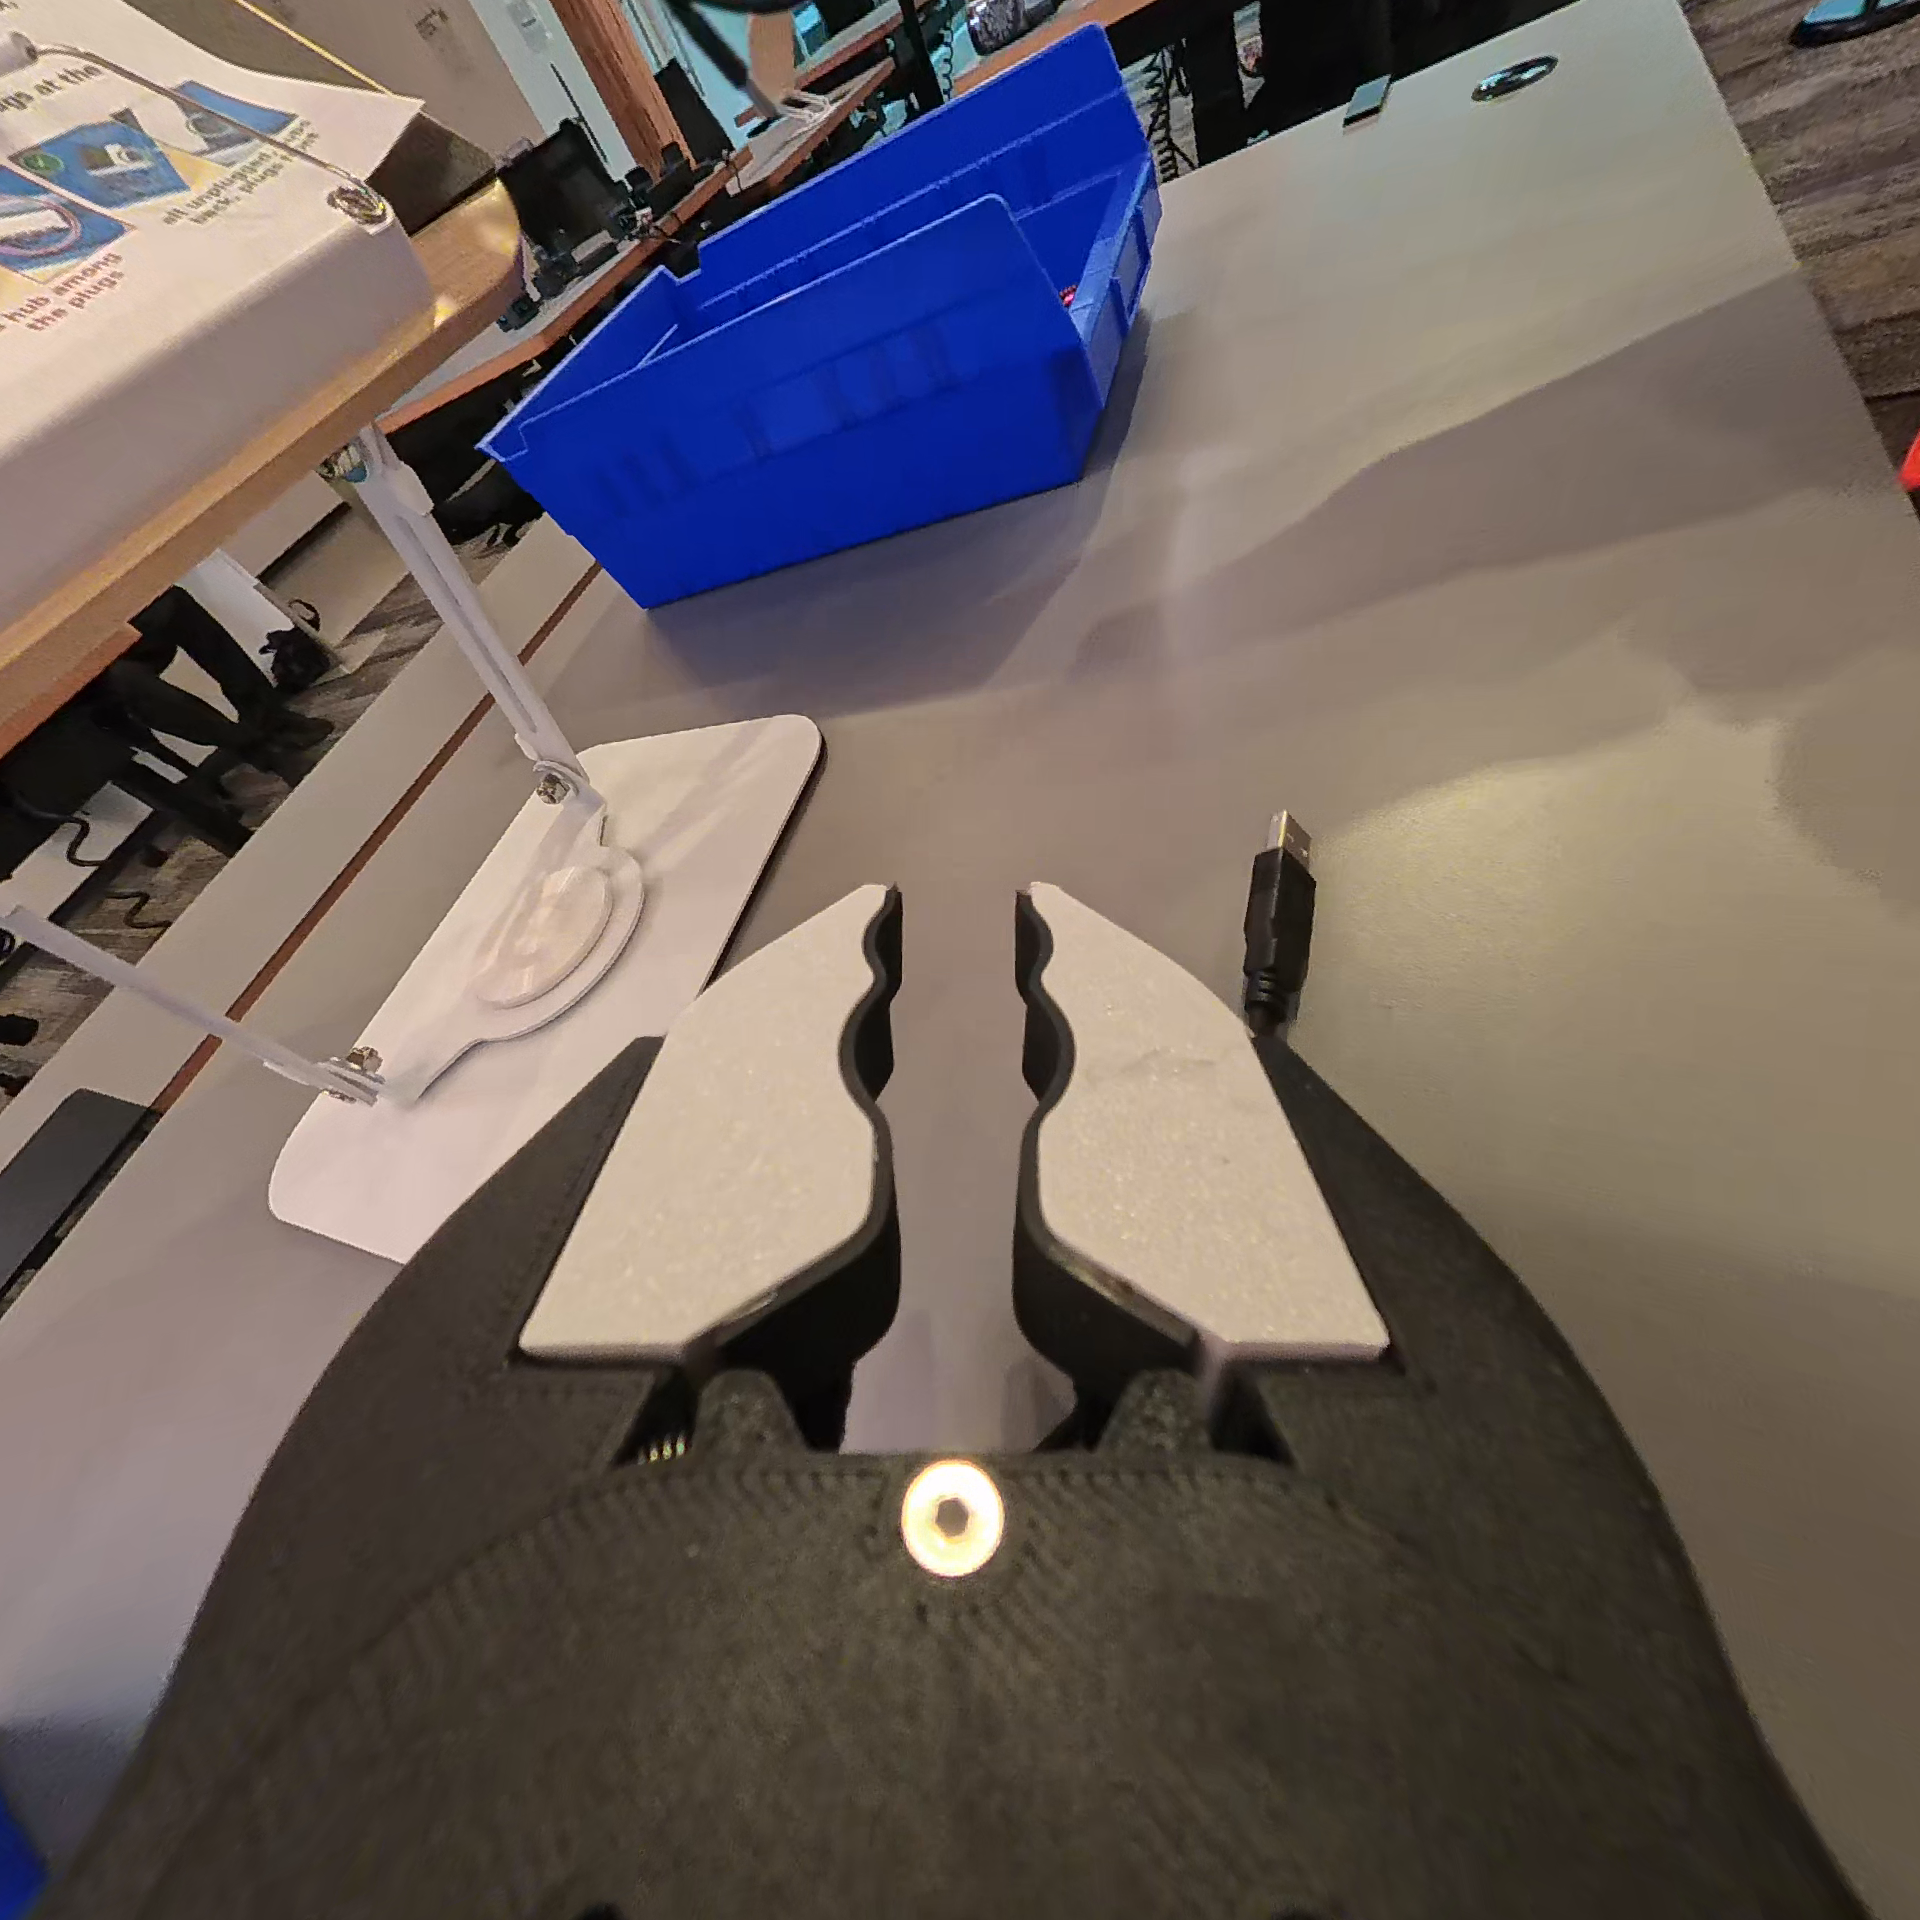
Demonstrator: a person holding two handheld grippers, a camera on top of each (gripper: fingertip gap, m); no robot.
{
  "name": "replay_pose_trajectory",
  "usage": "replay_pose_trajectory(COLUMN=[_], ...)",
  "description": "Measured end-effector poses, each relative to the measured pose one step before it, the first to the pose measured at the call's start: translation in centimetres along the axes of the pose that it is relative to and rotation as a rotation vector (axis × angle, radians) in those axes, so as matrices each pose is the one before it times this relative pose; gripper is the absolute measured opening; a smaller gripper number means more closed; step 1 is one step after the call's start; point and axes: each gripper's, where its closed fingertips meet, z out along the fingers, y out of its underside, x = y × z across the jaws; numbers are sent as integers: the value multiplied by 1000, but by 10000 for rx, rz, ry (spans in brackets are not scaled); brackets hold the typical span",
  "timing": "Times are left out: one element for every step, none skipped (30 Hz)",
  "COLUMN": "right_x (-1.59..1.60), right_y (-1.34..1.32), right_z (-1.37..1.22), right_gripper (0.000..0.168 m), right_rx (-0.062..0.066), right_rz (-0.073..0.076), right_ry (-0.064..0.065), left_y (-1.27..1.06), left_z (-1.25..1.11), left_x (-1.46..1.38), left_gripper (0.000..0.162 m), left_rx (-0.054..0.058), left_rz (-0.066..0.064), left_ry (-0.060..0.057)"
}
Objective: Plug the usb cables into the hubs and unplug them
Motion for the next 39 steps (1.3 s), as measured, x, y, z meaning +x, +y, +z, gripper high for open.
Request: replay_pose_trajectory(right_x=[741, 783, 846, 909, 861, 989, 1128, 1081, 939, 911, 836, 866, 931, 943, 835, 762, 605, 514, 555, 588, 694, 648, 606, 601, 590, 496, 319, 308, 397, 352, 209, 359, 350, 114, -52, 247, 334, 211, 92], right_y=[251, 305, 403, 597, 670, 726, 887, 1007, 962, 935, 853, 778, 724, 737, 724, 663, 342, 263, 314, 396, 486, 440, 559, 716, 644, 744, 818, 691, 482, 439, 569, 634, 499, 482, 361, -83, -437, -180, 182], right_z=[283, 318, 340, 393, 426, 410, 385, 394, 376, 352, 306, 236, 179, 183, 205, 209, 136, 107, 92, 112, 122, 104, 129, 149, 101, 136, 191, 159, 89, 143, 299, 328, 272, 263, 180, -194, -468, -412, -311], right_gripper=[11, 11, 11, 11, 11, 12, 11, 11, 11, 12, 12, 12, 12, 12, 12, 12, 12, 12, 12, 12, 12, 12, 12, 12, 12, 12, 12, 12, 12, 12, 13, 22, 41, 54, 64, 64, 61, 61, 64], right_rx=[78, 103, 137, 87, 98, 118, 32, -55, -3, 56, 138, 191, 168, 78, 10, -9, 147, 123, 33, -32, -89, -63, -163, -321, -295, -419, -491, -451, -380, -392, -497, -606, -538, -510, -444, -160, 94, -125, -423], right_rz=[221, 175, 232, 377, 363, 311, 341, 283, 244, 330, 539, 636, 514, 298, 131, 203, 251, 218, 141, 55, 31, 89, 127, 17, -140, -222, -234, -218, -309, -261, -51, 76, -30, -160, -186, -300, -393, -355, -295], right_ry=[154, 172, 202, 188, 133, 202, 316, 309, 243, 202, 93, 74, 145, 226, 227, 190, 113, 94, 165, 196, 241, 174, 167, 227, 307, 310, 232, 247, 357, 301, 113, 147, 163, 82, 14, 257, 385, 274, 132], left_y=[3, 22, 17, -9, -14, -4, -19, -15, 6, -7, -18, -2, 4, -13, -17, -10, -21, -7, -5, -6, -6, 8, 15, 23, 14, 5, 0, -7, 2, 16, 12, 37, 23, 12, 12, 0, -5, -10, -11], left_z=[27, 30, 19, 8, -4, -12, -6, -11, -3, -2, 10, 7, 10, 7, -2, -12, -10, -17, -6, -11, 3, 4, 9, 30, 21, 6, 6, -16, -1, 17, 28, 31, 19, 14, 4, 0, -12, -14, -8], left_x=[44, 40, 34, 26, 5, -10, -15, -1, -3, 6, 1, 24, 10, 12, 1, 2, -14, -10, -23, -17, -1, 19, 54, 43, 38, 7, -4, 9, 22, 10, 44, 71, 52, 67, 37, 7, -4, 4, 3], left_gripper=[20, 20, 20, 20, 20, 20, 19, 19, 19, 19, 19, 19, 19, 19, 18, 18, 18, 18, 18, 18, 18, 18, 18, 18, 18, 18, 18, 18, 18, 18, 18, 17, 17, 16, 16, 16, 16, 16, 16], left_rx=[-11, -18, -17, 1, 12, 6, 12, 12, 1, 4, 14, -2, -4, 5, 15, 13, 12, 11, 8, 6, 4, -4, -14, -19, -15, -2, 2, 6, -1, -11, -17, -29, -23, -13, -4, 0, 6, 8, 5], left_rz=[28, 25, 23, 18, 2, -12, -12, -7, -4, 1, 3, 0, 3, 8, 10, -1, -12, -15, -14, -9, -1, 10, 26, 30, 22, 15, -1, -3, -1, 8, 23, 34, 41, 36, 19, 0, -8, -8, -4], left_ry=[12, 10, 10, 3, 1, 0, 6, 3, 5, -2, 2, 16, 13, 4, 2, -2, 0, 1, -4, -3, -1, 8, 23, 16, 13, 1, 3, 13, 16, 11, 16, 28, 16, 20, 17, 5, 6, 6, 5])
